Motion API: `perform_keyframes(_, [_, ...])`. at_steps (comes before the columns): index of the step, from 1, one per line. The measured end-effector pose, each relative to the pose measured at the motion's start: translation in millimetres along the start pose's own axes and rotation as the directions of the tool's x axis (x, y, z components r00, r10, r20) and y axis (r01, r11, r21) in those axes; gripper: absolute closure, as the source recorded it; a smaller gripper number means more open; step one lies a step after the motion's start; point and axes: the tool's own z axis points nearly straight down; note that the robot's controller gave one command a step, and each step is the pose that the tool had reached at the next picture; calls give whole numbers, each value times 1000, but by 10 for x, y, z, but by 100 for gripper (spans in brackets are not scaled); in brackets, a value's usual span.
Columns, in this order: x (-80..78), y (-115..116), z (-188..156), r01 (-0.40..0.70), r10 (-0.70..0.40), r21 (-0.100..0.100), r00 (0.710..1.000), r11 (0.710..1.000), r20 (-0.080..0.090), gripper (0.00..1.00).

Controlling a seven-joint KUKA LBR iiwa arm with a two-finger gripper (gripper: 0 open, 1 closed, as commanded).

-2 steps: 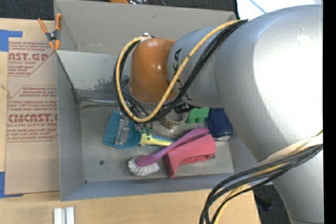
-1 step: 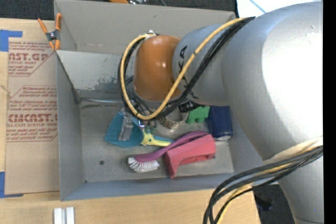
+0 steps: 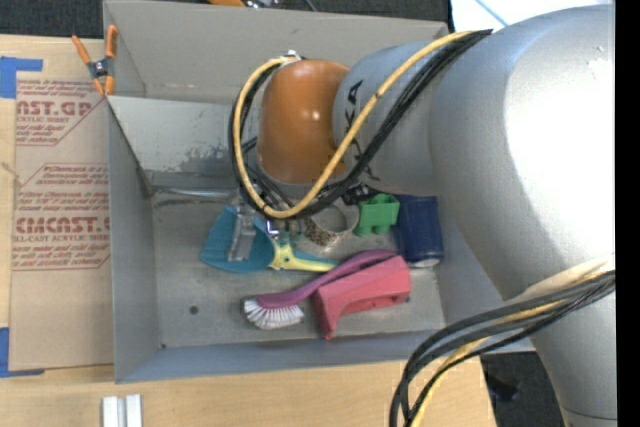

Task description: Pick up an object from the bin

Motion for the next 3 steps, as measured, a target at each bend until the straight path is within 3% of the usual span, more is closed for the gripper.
perform_keyframes(1, [114,-51,-44,-36,36,-1,999,999,11,100])
perform_keyframes(2, [-59,-164,-876,8,-8,2,1000,1000,1,100])
perform_keyframes(3, [68,-193,-232,-15,15,1,1000,1000,2,100])
